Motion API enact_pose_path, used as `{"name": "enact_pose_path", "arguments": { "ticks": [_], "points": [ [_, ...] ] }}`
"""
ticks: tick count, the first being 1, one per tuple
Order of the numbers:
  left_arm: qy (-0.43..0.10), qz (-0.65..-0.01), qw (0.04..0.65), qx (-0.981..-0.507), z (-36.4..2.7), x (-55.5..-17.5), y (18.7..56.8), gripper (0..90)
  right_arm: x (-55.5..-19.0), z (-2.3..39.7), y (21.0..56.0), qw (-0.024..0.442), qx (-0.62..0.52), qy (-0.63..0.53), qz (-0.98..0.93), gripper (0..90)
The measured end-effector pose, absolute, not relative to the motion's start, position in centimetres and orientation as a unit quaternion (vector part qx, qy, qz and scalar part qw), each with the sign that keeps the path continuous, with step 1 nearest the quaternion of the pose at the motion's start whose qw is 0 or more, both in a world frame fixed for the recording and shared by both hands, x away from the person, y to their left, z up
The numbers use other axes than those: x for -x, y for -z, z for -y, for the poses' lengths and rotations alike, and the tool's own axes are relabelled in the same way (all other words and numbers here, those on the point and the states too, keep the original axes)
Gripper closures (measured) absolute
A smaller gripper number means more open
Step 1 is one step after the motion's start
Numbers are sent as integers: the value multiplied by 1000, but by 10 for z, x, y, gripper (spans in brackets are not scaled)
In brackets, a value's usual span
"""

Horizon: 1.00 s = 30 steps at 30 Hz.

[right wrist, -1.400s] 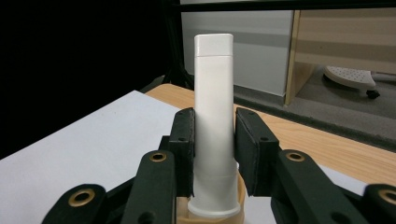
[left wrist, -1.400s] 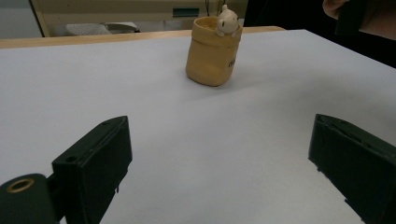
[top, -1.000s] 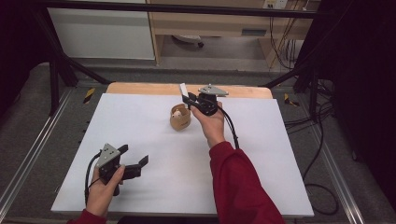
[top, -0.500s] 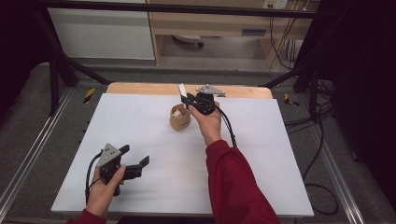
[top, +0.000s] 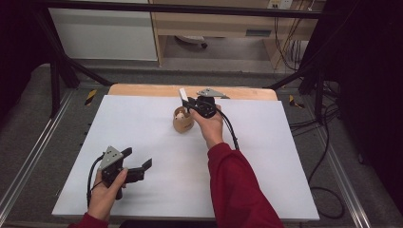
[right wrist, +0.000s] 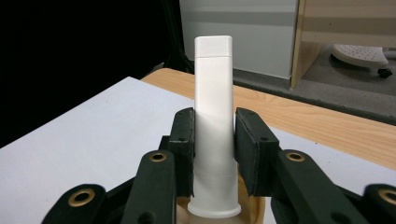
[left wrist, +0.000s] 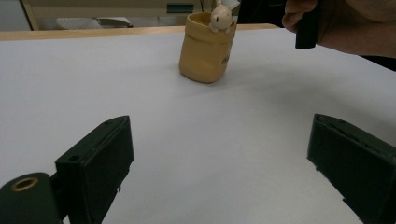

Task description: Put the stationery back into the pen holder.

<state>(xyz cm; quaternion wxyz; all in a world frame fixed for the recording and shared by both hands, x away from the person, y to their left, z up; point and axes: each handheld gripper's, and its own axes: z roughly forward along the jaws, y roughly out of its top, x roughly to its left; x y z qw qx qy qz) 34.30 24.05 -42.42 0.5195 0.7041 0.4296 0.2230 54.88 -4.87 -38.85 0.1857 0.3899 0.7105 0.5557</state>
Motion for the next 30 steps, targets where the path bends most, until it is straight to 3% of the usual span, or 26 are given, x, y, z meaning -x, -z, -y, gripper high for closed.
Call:
{"name": "enact_pose_path", "arguments": {
  "ticks": [30],
  "points": [
    [-221,-426,518,-708,-239,-343,424,74,-552,46,400,170,-396,-537,-725,693]
  ]
}}
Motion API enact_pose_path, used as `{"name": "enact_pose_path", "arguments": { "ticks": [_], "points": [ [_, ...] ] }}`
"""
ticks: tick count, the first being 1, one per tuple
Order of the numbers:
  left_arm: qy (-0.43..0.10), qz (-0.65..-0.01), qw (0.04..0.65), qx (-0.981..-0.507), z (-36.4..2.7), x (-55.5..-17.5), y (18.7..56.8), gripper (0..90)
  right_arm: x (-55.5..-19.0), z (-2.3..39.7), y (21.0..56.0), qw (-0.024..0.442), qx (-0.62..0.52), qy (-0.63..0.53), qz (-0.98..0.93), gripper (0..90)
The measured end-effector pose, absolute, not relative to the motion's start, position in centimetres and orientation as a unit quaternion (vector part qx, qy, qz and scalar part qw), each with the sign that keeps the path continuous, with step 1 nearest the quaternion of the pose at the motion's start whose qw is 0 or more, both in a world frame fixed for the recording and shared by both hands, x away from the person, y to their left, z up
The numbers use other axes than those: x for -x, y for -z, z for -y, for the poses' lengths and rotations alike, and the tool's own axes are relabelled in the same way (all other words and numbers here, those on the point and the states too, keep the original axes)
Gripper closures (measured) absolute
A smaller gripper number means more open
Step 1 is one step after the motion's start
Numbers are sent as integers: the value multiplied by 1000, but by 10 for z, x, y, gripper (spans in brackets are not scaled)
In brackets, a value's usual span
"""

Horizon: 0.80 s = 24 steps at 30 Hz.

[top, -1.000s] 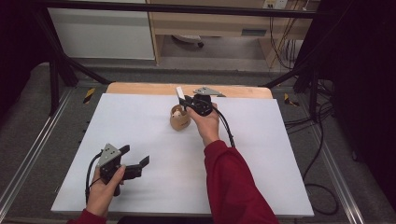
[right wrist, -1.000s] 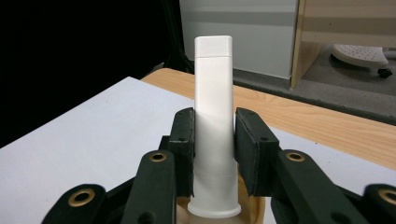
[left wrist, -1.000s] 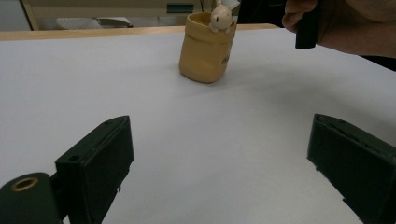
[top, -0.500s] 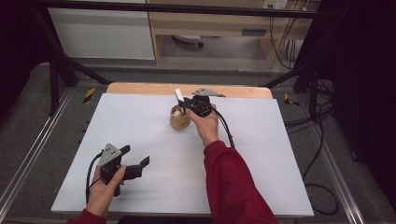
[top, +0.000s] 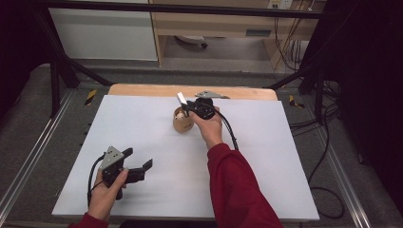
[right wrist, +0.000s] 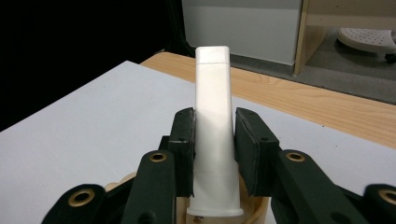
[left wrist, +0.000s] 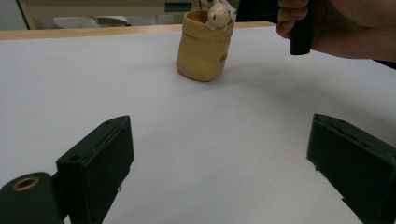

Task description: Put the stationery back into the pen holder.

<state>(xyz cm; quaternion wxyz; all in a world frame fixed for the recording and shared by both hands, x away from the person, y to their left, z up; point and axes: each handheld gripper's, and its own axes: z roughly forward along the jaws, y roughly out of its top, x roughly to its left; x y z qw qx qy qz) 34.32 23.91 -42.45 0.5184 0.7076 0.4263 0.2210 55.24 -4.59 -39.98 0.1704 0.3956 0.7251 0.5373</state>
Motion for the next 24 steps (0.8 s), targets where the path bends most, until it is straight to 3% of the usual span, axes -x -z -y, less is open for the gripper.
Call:
{"name": "enact_pose_path", "arguments": {
  "ticks": [9,20,24],
  "points": [
    [-221,-425,518,-709,-239,-343,424,73,-553,48,400,151,-403,-544,-720,657],
    [-223,-426,516,-709,-239,-343,424,73,-540,60,377,169,-383,-549,-723,650],
    [-227,-427,514,-709,-239,-342,424,73,-531,63,370,183,-369,-540,-734,601]
  ]
}}
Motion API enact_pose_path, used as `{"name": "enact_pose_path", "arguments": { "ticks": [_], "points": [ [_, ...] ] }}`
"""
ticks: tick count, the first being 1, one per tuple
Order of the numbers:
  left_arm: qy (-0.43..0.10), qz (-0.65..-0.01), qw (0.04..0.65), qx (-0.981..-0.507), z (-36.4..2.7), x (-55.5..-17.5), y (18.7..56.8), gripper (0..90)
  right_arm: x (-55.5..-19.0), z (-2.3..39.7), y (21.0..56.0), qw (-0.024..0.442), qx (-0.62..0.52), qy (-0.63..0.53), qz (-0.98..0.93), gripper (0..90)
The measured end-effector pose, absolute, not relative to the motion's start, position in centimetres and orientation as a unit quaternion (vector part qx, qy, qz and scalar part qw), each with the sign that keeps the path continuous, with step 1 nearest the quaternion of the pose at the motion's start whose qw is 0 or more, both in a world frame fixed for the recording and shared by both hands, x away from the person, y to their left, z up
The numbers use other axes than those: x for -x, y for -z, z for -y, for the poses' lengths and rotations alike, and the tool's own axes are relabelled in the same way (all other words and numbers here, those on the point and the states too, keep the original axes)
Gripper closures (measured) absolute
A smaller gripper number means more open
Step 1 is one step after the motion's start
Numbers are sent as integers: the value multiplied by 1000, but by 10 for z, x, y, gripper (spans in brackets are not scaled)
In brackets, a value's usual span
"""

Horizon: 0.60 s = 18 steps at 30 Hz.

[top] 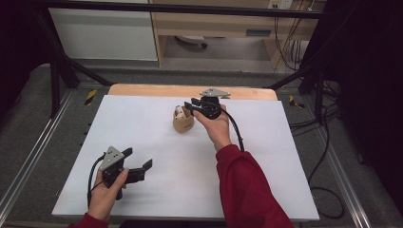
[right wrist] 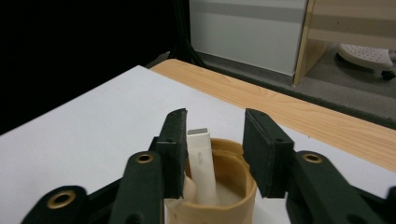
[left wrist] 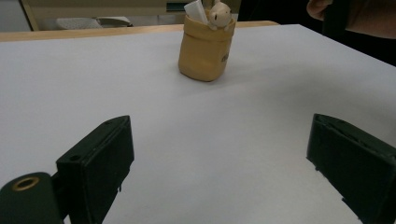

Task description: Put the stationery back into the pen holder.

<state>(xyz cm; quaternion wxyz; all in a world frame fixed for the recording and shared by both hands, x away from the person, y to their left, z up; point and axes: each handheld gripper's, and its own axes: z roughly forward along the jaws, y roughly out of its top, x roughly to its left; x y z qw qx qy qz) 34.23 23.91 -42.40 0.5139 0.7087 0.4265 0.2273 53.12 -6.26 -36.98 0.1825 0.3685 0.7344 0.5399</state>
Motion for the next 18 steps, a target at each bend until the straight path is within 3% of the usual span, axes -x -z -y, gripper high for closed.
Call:
{"name": "enact_pose_path", "arguments": {
  "ticks": [6,10,18],
  "points": [
    [-230,-428,513,-708,-241,-342,424,66,-513,67,359,206,-360,-510,-753,310],
    [-233,-430,513,-706,-243,-342,423,64,-500,74,354,213,-364,-501,-756,191],
    [-240,-435,511,-702,-250,-341,421,62,-474,97,346,224,-367,-498,-753,99]
  ]
}}
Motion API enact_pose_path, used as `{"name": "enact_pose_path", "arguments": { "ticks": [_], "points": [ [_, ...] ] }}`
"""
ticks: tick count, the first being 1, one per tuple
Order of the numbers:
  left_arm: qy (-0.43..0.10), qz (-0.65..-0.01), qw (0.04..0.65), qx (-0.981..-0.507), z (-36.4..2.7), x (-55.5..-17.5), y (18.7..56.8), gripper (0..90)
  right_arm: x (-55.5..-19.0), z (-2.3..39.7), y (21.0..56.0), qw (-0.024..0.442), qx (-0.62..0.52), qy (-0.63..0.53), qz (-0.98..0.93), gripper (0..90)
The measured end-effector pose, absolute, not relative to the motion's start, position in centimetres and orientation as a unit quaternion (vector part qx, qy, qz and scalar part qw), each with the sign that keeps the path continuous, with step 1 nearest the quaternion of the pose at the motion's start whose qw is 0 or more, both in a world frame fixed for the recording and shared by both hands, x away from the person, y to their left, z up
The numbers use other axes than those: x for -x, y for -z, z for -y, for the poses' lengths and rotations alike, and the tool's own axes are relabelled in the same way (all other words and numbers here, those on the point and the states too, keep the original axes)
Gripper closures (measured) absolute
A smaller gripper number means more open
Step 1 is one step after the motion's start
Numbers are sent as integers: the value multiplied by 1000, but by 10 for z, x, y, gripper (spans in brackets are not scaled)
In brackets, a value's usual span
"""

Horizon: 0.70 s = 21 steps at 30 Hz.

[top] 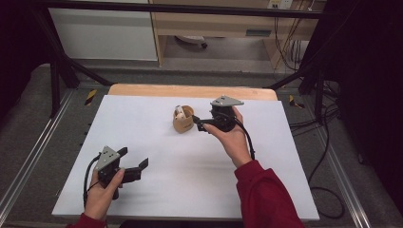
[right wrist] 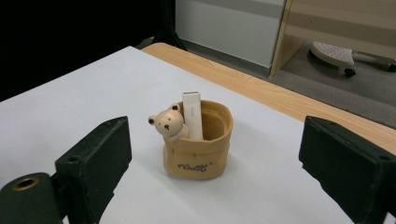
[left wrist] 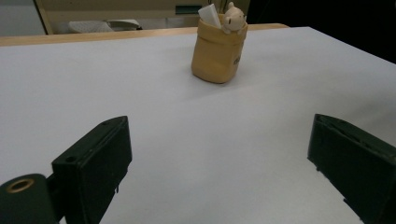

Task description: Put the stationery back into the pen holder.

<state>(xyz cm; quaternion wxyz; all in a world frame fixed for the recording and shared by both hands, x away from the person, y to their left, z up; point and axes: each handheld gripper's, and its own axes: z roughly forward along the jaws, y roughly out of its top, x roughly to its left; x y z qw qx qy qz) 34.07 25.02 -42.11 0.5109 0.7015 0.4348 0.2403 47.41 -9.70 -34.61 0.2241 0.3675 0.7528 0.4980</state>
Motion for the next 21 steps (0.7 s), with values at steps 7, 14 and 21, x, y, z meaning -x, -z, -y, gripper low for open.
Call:
{"name": "enact_pose_path", "arguments": {
  "ticks": [7,14,21],
  "points": [
    [-243,-442,512,-695,-258,-340,420,62,-454,121,346,232,-377,-500,-745,66],
    [-244,-445,512,-692,-265,-338,419,61,-428,151,363,239,-382,-493,-745,47],
    [-247,-445,514,-690,-273,-332,417,61,-395,183,390,253,-398,-481,-739,66]
  ]
}}
